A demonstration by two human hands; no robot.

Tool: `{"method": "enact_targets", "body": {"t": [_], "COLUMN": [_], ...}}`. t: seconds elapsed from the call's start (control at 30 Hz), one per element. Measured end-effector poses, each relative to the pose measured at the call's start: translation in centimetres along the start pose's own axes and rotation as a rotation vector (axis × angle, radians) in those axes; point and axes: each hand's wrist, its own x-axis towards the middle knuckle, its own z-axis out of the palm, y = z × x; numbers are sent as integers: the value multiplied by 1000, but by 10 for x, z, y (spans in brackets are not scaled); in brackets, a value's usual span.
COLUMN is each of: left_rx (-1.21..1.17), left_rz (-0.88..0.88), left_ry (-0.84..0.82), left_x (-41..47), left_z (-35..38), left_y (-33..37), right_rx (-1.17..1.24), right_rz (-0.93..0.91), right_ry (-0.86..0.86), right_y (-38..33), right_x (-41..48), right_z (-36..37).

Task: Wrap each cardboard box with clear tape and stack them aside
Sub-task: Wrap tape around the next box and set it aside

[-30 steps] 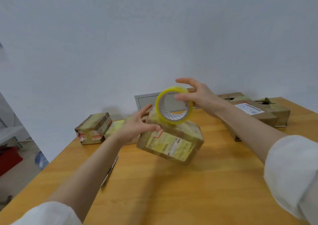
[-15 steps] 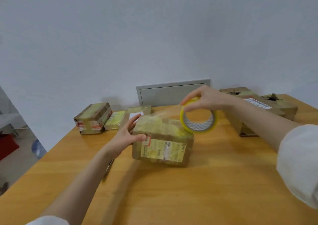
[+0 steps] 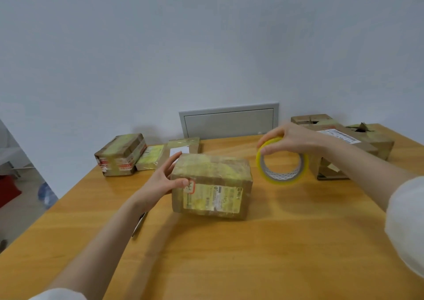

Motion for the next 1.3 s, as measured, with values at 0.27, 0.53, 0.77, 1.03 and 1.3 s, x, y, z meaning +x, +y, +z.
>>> {"method": "enact_targets", "body": {"t": [0.27, 0.53, 0.77, 1.03, 1.3], "left_rx": [-67, 278, 1371, 1470, 1265], "left_rz": [-40, -30, 145, 235, 224], "left_ry": [-4, 12, -82, -41, -125], "left_x": [-6, -8, 0, -6, -10], "left_z": [-3, -4, 74, 99, 110], "left_y": [-10, 2, 32, 26, 43], "right_rx": [-22, -12, 4, 27, 53], "right_rz": [5, 33, 35, 12, 11], "right_ry": [-31, -90, -61, -25, 5], "right_y": [15, 16, 16, 16, 19], "right_x": [18, 19, 23, 17, 11], "right_z": [31, 47, 57, 60, 65]}}
